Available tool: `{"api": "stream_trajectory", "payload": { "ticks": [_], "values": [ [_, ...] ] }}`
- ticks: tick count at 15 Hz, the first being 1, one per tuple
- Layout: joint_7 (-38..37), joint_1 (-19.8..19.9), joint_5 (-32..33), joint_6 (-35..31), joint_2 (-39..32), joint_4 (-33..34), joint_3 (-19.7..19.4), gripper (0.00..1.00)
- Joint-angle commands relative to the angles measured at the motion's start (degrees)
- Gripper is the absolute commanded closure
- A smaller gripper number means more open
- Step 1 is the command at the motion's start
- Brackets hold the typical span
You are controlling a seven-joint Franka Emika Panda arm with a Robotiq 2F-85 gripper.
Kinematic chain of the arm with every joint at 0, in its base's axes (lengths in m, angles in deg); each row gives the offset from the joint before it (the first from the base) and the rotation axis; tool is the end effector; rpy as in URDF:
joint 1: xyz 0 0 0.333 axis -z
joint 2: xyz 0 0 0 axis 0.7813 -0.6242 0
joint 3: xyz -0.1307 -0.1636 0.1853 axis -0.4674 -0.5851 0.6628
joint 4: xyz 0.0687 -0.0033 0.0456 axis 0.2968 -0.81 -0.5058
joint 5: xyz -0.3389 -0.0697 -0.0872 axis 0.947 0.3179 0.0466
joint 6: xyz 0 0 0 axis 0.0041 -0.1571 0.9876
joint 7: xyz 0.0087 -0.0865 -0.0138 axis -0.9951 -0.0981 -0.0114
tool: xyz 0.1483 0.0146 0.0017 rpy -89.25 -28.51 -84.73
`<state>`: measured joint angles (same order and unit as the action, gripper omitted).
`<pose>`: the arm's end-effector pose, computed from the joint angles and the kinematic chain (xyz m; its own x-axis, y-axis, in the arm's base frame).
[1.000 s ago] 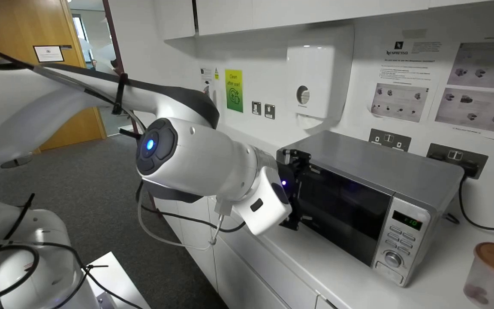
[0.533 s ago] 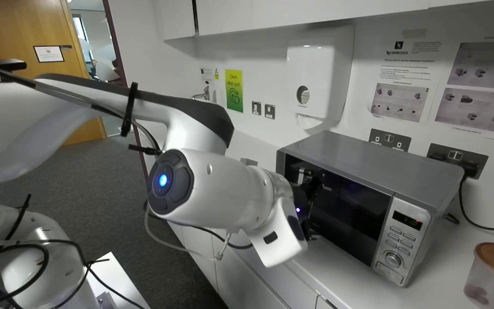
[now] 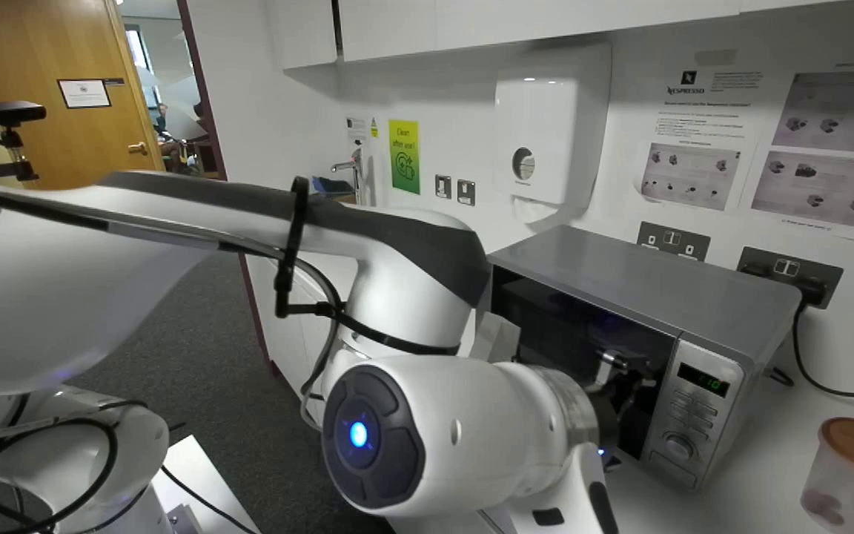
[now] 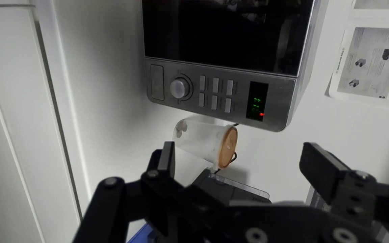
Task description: Press a button on the microwave
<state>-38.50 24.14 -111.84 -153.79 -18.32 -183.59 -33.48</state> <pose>0.3068 -0.4529 0.4171 -0.2129 -0.9744 0.0723 -0.5022 0.0456 -0.8636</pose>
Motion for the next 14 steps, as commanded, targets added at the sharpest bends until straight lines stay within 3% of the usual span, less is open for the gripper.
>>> {"api": "stream_trajectory", "payload": {
  "ticks": [1,3,4,6,14],
  "values": [
    [2.4,-12.6,-1.1,-4.3,1.6,5.7,-9.9,0.0],
    [2.4,-18.2,0.1,-6.9,2.6,7.5,-14.2,0.03],
    [2.8,-20.8,0.7,-8.4,3.4,8.2,-16.0,0.26],
    [1.2,-24.3,4.6,-11.3,5.5,8.5,-18.2,0.31],
    [-4.5,-31.9,20.0,-16.4,11.2,9.5,-24.4,0.96]
  ]
}}
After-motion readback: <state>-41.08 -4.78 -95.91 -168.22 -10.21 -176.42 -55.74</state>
